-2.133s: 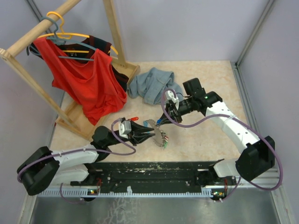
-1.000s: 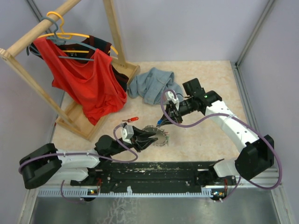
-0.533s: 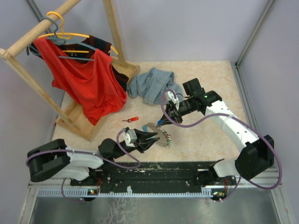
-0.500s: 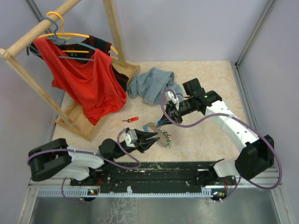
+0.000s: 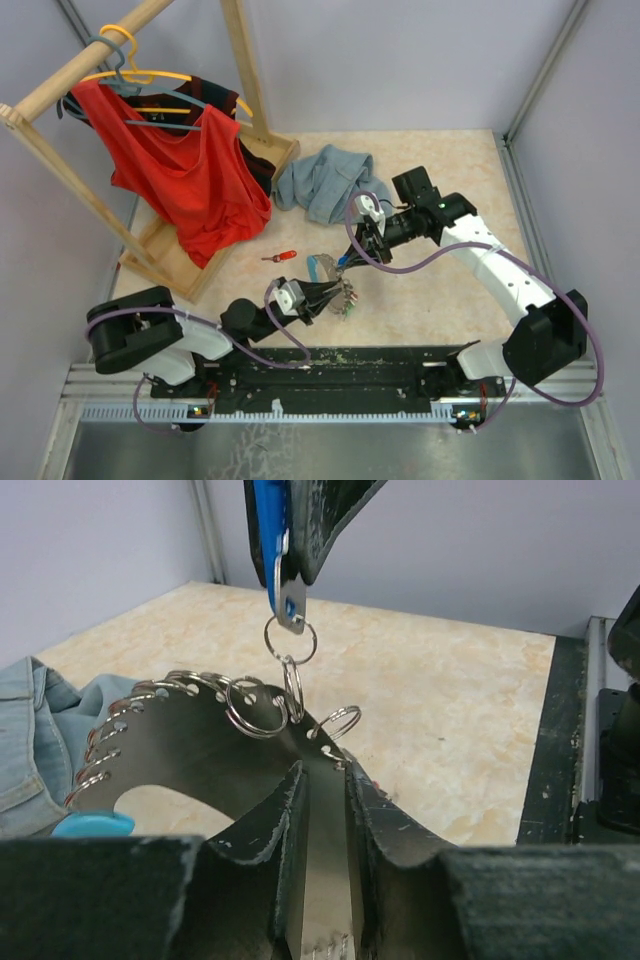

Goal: Remove the keys from the keyring

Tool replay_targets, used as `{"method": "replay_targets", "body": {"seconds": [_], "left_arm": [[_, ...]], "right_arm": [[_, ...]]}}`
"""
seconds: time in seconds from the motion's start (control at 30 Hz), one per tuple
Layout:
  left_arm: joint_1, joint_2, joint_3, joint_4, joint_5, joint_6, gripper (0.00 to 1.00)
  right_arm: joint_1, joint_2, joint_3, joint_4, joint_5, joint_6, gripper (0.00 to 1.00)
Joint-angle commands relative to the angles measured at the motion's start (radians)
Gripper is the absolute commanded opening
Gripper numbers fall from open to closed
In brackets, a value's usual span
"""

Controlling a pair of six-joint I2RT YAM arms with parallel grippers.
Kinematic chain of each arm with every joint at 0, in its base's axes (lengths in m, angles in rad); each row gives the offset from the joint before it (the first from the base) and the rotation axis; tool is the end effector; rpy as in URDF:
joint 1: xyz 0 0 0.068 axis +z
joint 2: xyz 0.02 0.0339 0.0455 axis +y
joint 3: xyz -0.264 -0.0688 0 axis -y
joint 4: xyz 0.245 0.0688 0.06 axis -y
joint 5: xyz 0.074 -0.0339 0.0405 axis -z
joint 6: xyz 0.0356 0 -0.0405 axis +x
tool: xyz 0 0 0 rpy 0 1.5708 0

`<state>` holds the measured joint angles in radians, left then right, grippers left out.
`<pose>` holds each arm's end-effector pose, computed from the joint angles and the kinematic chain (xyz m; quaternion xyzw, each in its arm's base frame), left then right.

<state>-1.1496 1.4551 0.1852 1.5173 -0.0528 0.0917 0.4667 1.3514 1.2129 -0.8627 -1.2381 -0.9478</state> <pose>0.0940 -0.2052 0.1864 0.3403 0.5118 -0.3840 0.6891 0.2168 0.1469 0.3247 -0.6318 0.4882 0.4863 0.3549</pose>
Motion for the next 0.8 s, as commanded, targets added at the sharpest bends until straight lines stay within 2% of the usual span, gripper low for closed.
{"method": "replay_targets", "body": {"seconds": [0.0,0.53,0.77], "left_arm": [[-0.006,0.028,-0.003,0.237,-0.051,0.019,0.26],[-0.005,0.002,0.013,0.273,-0.022,-0.003,0.27],[-0.004,-0.03,0.015,0.272,-0.034,-0.002,0.31]], "right_arm": [[-0.012,-0.029,0.062,0.008,-0.07,-0.028,0.0],[-0.013,-0.016,0.056,0.017,-0.068,-0.022,0.0],[-0.012,-0.012,0.053,0.017,-0.069,-0.023,0.0]]}}
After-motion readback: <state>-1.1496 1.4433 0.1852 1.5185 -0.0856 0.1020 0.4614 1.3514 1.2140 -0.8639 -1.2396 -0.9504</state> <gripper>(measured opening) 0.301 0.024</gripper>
